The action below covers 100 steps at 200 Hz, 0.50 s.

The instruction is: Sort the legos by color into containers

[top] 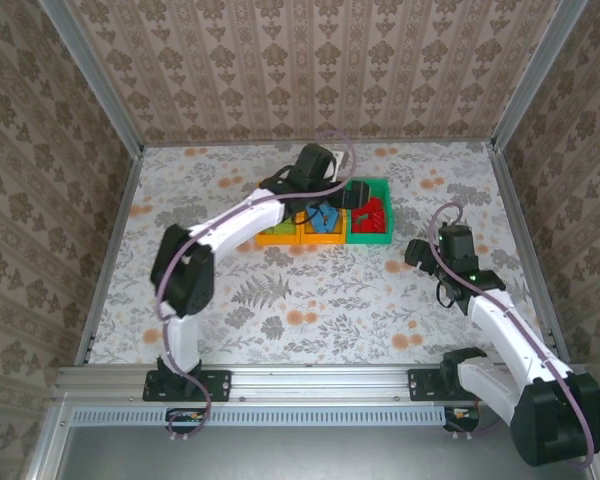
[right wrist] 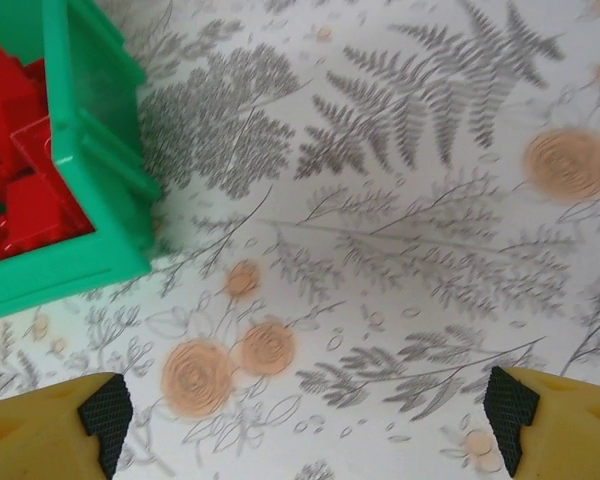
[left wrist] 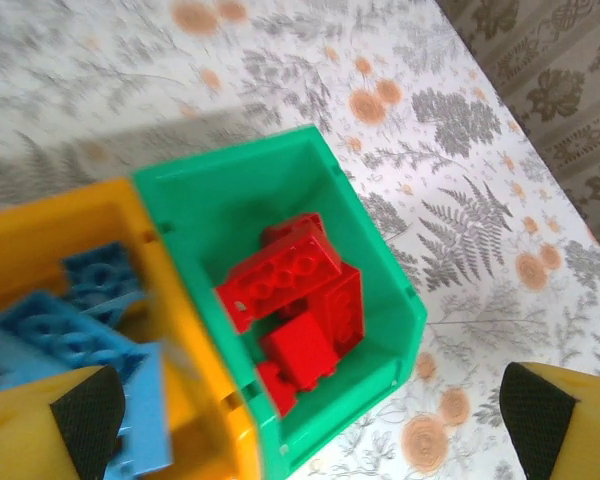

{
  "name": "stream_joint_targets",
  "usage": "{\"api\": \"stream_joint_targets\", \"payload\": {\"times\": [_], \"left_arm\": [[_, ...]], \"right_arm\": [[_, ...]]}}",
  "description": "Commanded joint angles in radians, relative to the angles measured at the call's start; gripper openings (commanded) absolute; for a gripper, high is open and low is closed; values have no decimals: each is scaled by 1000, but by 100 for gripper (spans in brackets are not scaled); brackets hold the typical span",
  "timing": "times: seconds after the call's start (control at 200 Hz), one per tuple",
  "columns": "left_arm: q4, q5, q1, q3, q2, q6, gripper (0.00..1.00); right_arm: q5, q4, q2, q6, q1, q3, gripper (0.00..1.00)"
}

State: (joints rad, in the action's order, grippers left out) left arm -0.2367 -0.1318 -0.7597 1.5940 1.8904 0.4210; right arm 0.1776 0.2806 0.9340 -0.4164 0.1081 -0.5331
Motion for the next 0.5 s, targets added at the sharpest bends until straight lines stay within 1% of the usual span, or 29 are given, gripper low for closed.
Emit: {"api": "stream_joint_targets", "payload": {"times": [0.0, 0.02, 0.075, 0.13, 0.17, 0.265, 0.305, 0.36, 0.41, 0.47, 0.495], "left_arm": [[71, 219, 8, -185, -178, -162, 100], [81, 247, 14, -225, -209, -174, 100], [90, 311, 37, -325, -287, -200, 100], [65, 377, 71, -401, -357, -199, 100], [43, 399, 106, -452, -401, -193, 100], [17, 424, 194, -563, -503, -196, 100], [30, 442, 220, -617, -547, -220, 100], [63, 503, 244, -688, -604, -255, 100], [85, 547, 266, -738, -648, -277, 100], [91, 573, 297, -780, -693, -282, 100], [91, 574, 337, -795, -711, -281, 100]], "right_arm": [[125, -223, -50, 137, -7, 65, 98], [129, -264, -55, 150, -8, 80, 99], [143, -363, -55, 202, -10, 110, 100], [158, -470, -32, 264, -11, 141, 100], [178, -556, 1, 298, -15, 165, 100], [206, -747, 122, 333, -35, 208, 100], [192, -835, 183, 331, -40, 223, 100], [156, -971, 268, 338, -42, 239, 100], [121, -1022, 322, 344, -42, 220, 100], [129, -1149, 419, 352, -44, 211, 100], [135, -1144, 447, 343, -47, 192, 100]]}}
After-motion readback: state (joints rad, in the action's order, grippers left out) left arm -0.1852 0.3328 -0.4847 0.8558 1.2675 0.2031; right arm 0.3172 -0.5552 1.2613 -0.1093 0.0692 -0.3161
